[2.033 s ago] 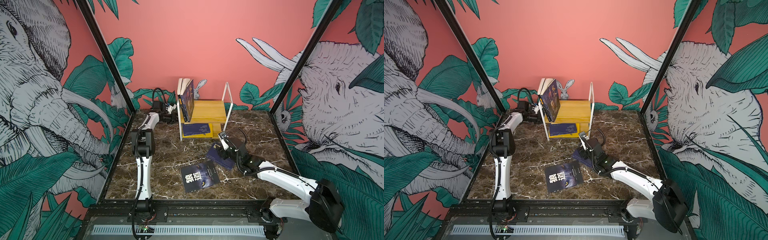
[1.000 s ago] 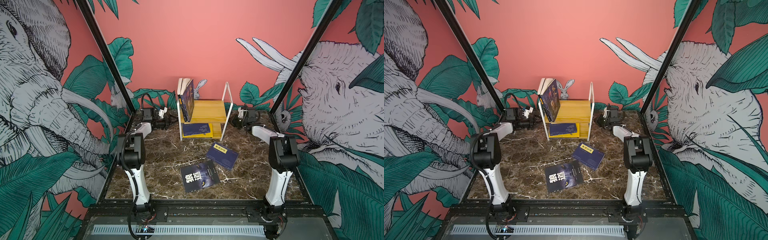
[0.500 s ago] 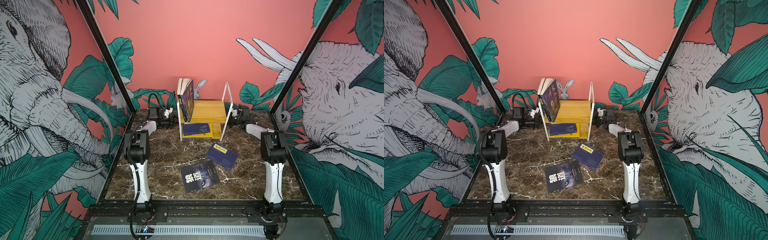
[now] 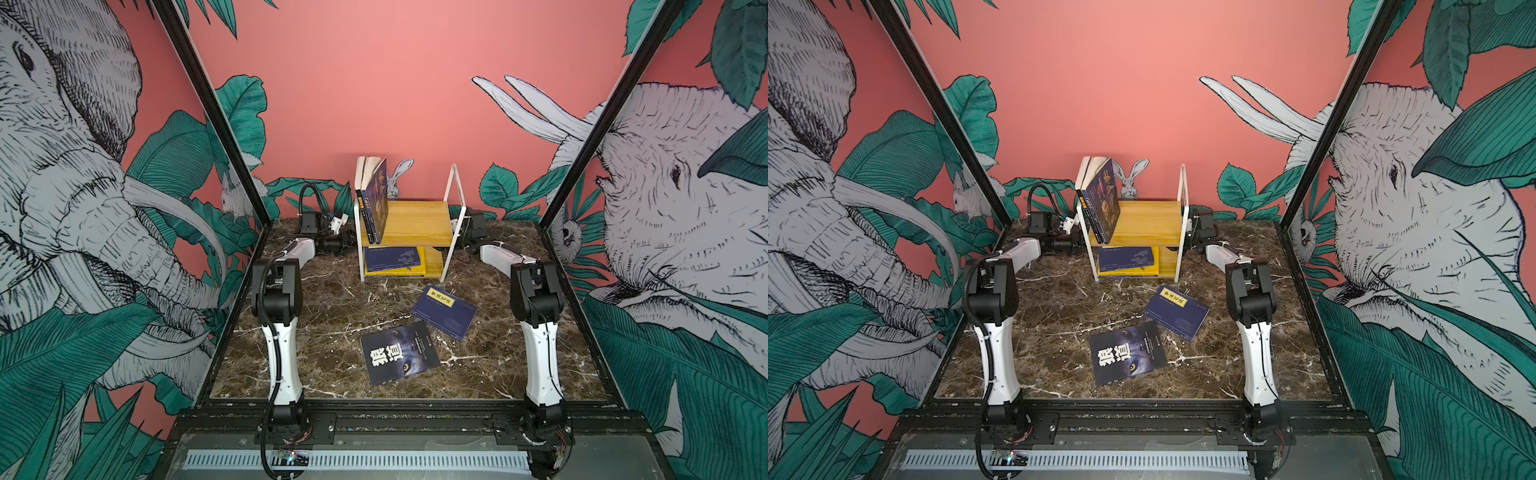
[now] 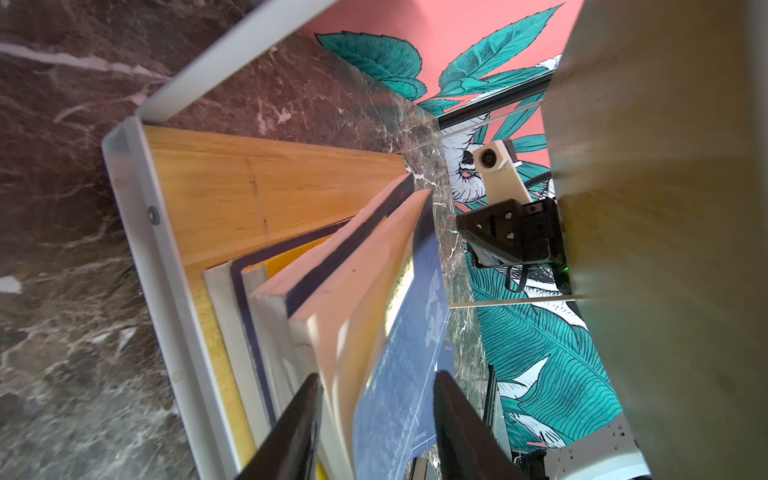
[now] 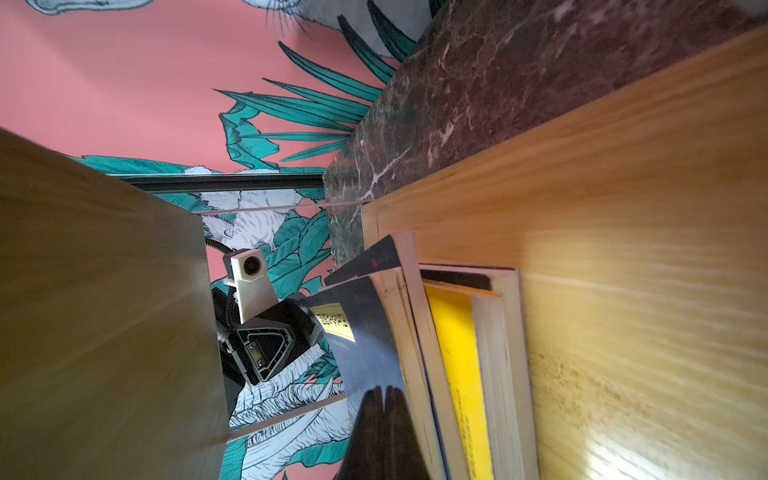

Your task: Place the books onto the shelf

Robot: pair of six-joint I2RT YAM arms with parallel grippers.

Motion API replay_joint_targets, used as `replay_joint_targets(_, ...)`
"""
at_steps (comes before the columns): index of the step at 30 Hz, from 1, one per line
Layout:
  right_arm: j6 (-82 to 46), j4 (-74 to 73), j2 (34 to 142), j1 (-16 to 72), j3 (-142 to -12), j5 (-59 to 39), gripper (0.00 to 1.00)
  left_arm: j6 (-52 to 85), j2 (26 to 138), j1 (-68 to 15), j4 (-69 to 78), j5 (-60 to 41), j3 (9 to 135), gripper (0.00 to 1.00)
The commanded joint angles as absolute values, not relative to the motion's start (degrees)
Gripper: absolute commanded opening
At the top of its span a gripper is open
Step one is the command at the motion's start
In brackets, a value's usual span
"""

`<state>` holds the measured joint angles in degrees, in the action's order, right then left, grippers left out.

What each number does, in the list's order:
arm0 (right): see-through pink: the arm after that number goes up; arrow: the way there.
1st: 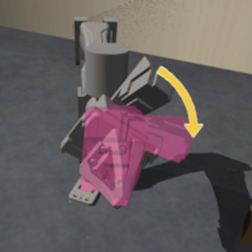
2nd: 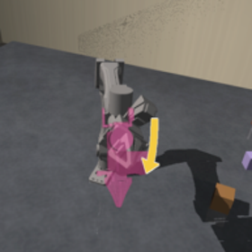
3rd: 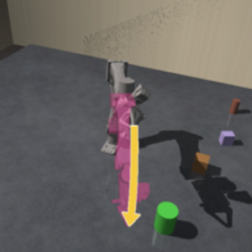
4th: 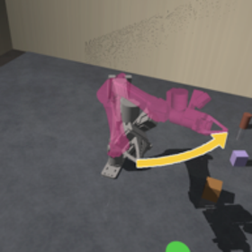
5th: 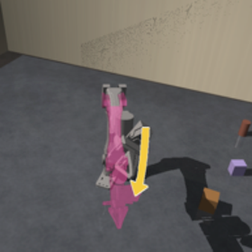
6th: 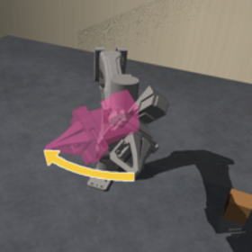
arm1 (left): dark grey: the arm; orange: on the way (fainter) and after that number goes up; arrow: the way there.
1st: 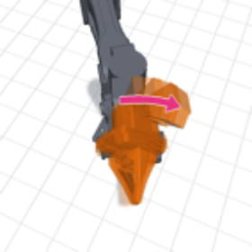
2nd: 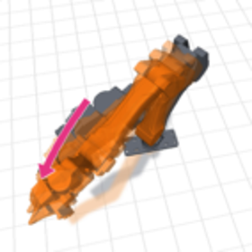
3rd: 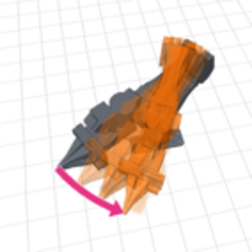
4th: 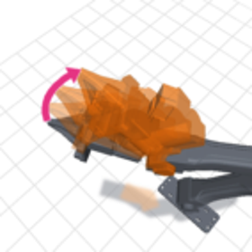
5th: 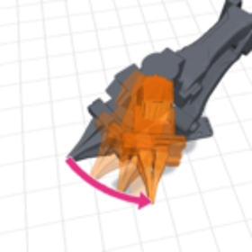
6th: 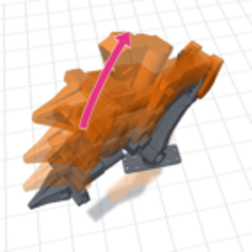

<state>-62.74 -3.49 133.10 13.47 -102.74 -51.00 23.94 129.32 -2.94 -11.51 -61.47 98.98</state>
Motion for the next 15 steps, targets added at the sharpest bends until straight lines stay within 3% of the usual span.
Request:
replay_joint_targets(1, -61.4, -0.4, 135.0, 14.1, -104.6, -50.5, 0.0, 23.1, 129.4, -3.8, -13.2, -61.1, 100.5, 0.43)
replay_joint_targets(15, -62.0, 1.0, 138.0, 14.9, -107.2, -50.2, 0.0, 22.1, 131.5, -4.7, -16.2, -59.0, 103.0, 0.33)
